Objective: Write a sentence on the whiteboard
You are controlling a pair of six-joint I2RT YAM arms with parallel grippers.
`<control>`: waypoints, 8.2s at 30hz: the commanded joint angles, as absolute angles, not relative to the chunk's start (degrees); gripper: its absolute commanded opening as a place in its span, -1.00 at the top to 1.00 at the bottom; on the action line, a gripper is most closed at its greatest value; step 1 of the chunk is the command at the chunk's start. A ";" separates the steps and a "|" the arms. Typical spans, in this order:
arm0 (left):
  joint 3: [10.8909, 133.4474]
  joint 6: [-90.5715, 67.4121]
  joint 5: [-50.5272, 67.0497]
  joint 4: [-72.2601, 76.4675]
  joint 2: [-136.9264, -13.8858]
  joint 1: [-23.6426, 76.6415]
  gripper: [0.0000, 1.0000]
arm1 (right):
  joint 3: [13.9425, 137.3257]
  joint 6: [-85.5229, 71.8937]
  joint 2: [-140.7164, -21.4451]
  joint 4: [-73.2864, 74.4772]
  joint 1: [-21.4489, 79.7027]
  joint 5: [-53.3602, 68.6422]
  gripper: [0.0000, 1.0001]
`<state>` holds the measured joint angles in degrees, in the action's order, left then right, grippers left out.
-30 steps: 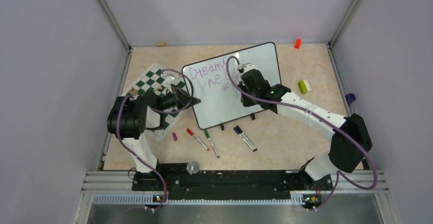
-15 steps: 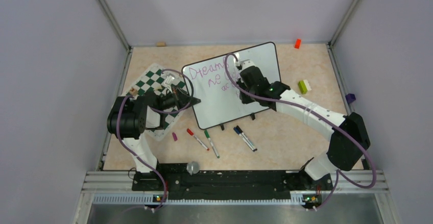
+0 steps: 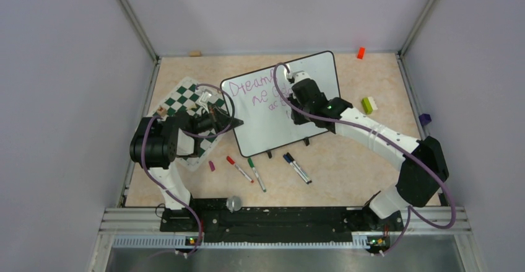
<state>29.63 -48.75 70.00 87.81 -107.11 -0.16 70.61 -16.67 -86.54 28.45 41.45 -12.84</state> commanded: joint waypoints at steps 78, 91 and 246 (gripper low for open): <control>29.51 -44.23 75.58 92.81 -107.49 0.40 1.00 | 68.67 -18.53 -85.41 27.32 37.46 -13.52 1.00; 29.61 -44.30 75.61 92.81 -107.42 0.41 1.00 | 67.15 -19.84 -83.91 27.87 37.80 -13.35 1.00; 29.47 -44.62 75.45 92.81 -107.30 0.35 1.00 | 65.94 -19.50 -81.47 24.48 29.44 -6.90 1.00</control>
<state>29.63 -48.73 70.19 87.85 -107.11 -0.16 66.72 -18.26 -81.80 27.11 29.56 -6.68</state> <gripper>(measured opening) 0.100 0.093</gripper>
